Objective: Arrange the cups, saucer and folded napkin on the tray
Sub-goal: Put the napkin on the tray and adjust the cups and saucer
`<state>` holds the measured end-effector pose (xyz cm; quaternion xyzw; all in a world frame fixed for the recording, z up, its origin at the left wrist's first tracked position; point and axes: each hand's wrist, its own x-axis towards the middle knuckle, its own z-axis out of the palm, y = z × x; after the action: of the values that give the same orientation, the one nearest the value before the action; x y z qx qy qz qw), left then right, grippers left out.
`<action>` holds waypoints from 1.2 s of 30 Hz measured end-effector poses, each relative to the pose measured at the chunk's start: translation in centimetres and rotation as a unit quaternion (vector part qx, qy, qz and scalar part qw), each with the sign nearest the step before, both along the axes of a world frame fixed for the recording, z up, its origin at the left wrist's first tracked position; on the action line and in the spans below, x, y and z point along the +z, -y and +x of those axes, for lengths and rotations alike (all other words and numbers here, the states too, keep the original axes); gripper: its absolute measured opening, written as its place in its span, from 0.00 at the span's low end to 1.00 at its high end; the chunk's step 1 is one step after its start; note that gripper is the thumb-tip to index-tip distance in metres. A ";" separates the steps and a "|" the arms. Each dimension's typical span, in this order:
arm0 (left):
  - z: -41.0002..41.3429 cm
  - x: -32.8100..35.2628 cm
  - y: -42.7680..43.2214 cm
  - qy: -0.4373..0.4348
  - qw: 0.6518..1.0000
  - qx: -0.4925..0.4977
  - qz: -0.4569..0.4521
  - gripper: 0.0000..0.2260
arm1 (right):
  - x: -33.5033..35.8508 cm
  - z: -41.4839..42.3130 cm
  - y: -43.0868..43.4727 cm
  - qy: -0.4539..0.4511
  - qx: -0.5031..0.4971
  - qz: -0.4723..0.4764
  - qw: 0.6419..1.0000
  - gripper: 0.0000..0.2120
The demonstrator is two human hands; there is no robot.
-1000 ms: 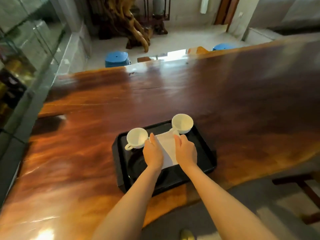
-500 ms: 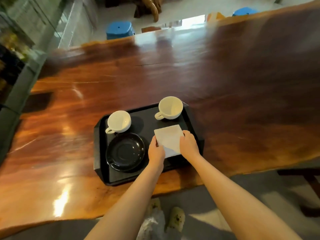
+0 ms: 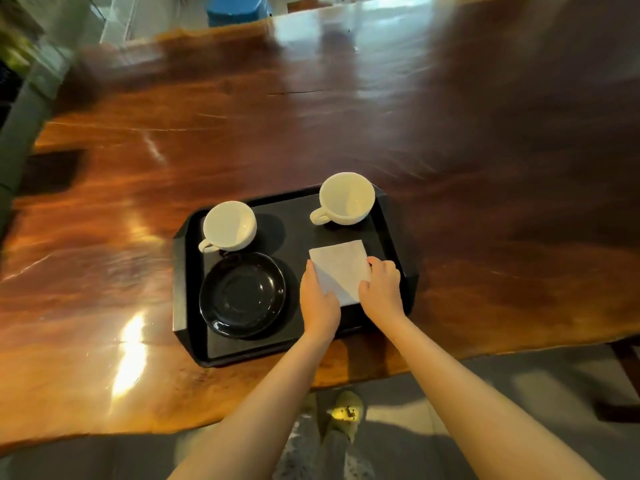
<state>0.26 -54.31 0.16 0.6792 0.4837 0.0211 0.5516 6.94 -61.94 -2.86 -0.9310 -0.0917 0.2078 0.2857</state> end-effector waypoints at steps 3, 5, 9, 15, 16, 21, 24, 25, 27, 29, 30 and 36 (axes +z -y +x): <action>0.4 0.7 -1.5 0.012 0.998 -0.029 0.049 0.31 | 0.9 1.6 -0.6 -0.013 -0.002 0.027 1.000 0.24; 1.9 1.2 -3.4 0.042 0.998 -0.029 0.049 0.33 | 1.8 3.7 -1.2 -0.016 -0.010 0.064 0.998 0.27; 6.0 1.4 -7.2 0.034 0.996 -0.065 0.050 0.33 | 2.5 7.6 -2.7 -0.057 -0.063 0.136 0.987 0.32; 8.1 0.7 -9.5 0.013 0.994 -0.101 0.050 0.23 | 1.8 8.9 -4.6 -0.067 -0.063 0.218 0.972 0.36; 8.0 0.6 -9.7 0.015 0.994 -0.097 0.057 0.20 | 1.7 8.7 -4.8 -0.062 -0.070 0.229 0.969 0.36; 7.3 0.0 -11.1 0.025 0.993 -0.084 0.081 0.16 | 1.3 7.6 -5.7 -0.031 -0.065 0.244 0.967 0.36; 6.9 -0.1 -11.9 0.021 0.993 -0.079 0.090 0.15 | 1.3 7.1 -6.6 -0.026 -0.063 0.253 0.965 0.35; 6.8 -0.2 -12.2 0.020 0.993 -0.078 0.091 0.15 | 1.2 6.9 -6.8 -0.026 -0.064 0.253 0.965 0.35; 6.8 -0.1 -12.5 0.018 0.992 -0.081 0.090 0.16 | 1.2 6.6 -7.1 -0.024 -0.064 0.250 0.966 0.35; 6.7 0.3 -12.5 0.025 0.993 -0.079 0.085 0.18 | 1.4 6.6 -7.1 -0.027 -0.056 0.245 0.967 0.35; 6.5 0.7 -12.3 0.031 0.994 -0.067 0.080 0.20 | 1.6 6.7 -6.9 -0.031 -0.051 0.239 0.969 0.34; 1.2 0.8 -5.4 0.024 0.999 -0.024 0.019 0.23 | 1.6 4.8 -2.8 -0.020 -0.060 0.076 0.995 0.20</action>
<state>1.49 -48.86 0.98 0.7000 0.4538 0.0333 0.5504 11.76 -59.15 -1.31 -0.9061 -0.0456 0.2010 0.3694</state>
